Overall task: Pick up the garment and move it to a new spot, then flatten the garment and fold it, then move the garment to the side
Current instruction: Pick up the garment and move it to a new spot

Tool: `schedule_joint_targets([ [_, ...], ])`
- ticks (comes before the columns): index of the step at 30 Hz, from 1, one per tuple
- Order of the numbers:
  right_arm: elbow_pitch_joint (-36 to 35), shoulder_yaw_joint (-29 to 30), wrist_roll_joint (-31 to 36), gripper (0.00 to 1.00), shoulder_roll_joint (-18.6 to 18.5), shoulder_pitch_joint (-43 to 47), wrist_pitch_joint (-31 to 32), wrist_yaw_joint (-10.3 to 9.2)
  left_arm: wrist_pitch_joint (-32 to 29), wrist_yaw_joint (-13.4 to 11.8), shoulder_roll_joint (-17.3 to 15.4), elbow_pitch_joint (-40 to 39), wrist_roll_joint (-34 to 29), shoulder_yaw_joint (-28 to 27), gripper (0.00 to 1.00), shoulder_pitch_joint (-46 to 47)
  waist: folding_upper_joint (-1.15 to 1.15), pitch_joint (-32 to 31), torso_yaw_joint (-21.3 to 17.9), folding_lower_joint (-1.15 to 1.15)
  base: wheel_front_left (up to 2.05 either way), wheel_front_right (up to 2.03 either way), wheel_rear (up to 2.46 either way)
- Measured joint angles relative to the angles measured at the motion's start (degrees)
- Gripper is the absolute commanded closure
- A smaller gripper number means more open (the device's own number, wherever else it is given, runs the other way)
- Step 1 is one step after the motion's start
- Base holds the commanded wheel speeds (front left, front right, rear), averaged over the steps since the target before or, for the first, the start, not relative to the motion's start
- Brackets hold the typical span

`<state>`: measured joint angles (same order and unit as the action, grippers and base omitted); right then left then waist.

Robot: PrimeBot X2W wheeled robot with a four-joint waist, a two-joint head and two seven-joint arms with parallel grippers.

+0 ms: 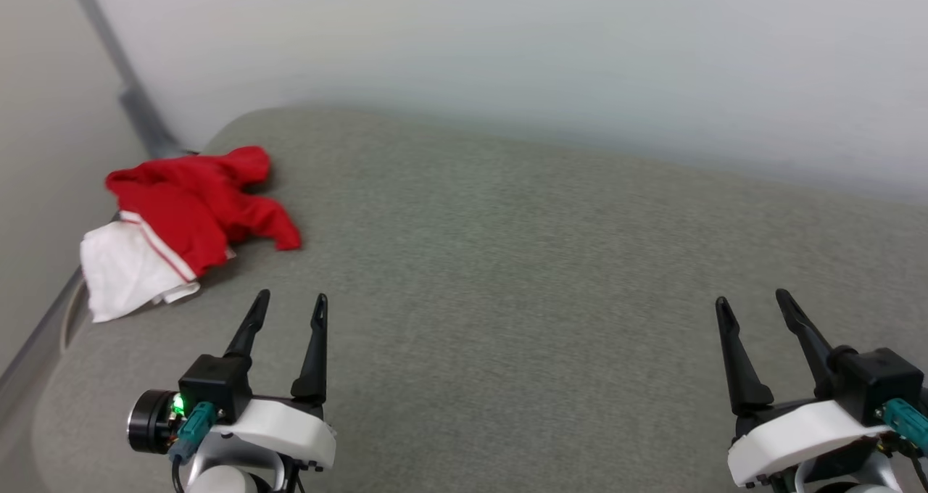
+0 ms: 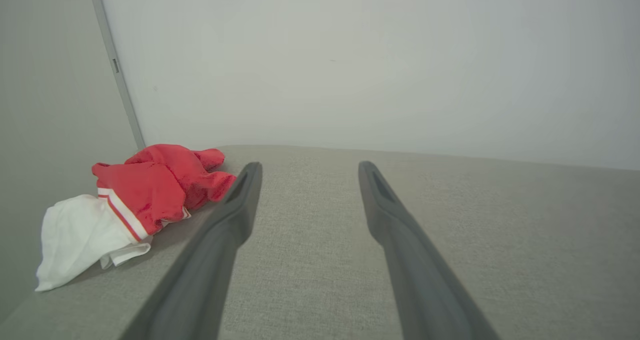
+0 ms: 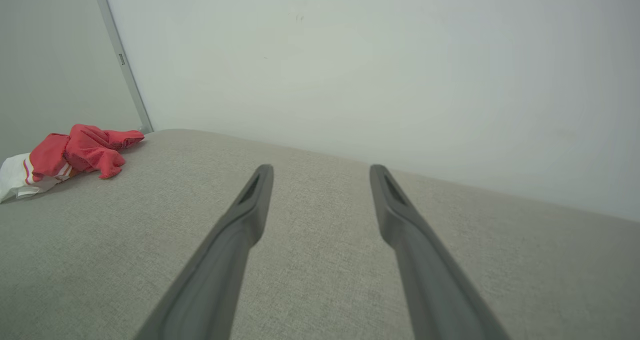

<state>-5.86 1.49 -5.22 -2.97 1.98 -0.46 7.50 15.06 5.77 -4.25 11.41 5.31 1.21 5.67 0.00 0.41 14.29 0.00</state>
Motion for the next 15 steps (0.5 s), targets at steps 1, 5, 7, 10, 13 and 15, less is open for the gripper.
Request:
schedule_joint_targets([
  [1,-0.03,-0.33,0.16,0.00,0.00,-0.23,0.02,0.00,0.00,-0.09,-0.16,0.05,-0.01,-0.18,0.00,0.24,0.00,0.08,0.94,0.00,0.00,0.00,0.00],
  [5,-0.64,-1.37,0.14,0.00,0.01,-0.85,0.07,0.01,0.00,-0.32,-0.42,0.00,0.42,-1.24,0.00,0.48,0.00,0.52,4.74,0.00,0.00,0.00,0.00],
  [7,-0.70,-1.79,0.34,0.00,0.02,-1.29,0.31,0.00,0.00,-0.54,-0.42,0.05,0.48,-1.54,0.00,0.52,0.00,0.76,6.62,0.00,0.00,0.00,0.00],
  [10,-1.07,-2.57,0.70,0.00,0.02,-2.05,0.32,0.01,0.00,-0.76,-0.54,0.00,0.62,-2.21,0.00,0.55,0.00,1.03,9.32,0.00,0.00,0.00,0.00],
  [13,-1.09,-3.12,0.66,0.00,0.02,-2.10,0.47,0.01,0.00,-0.82,-0.55,-0.20,0.96,-2.83,0.00,0.55,0.00,1.25,11.85,0.00,0.00,0.00,0.00],
  [15,-1.12,-3.19,0.66,0.00,0.03,-2.24,0.48,0.01,0.00,-0.75,-0.51,-0.20,1.25,-2.90,0.00,0.57,0.00,1.40,13.45,0.00,0.00,0.00,0.00],
])
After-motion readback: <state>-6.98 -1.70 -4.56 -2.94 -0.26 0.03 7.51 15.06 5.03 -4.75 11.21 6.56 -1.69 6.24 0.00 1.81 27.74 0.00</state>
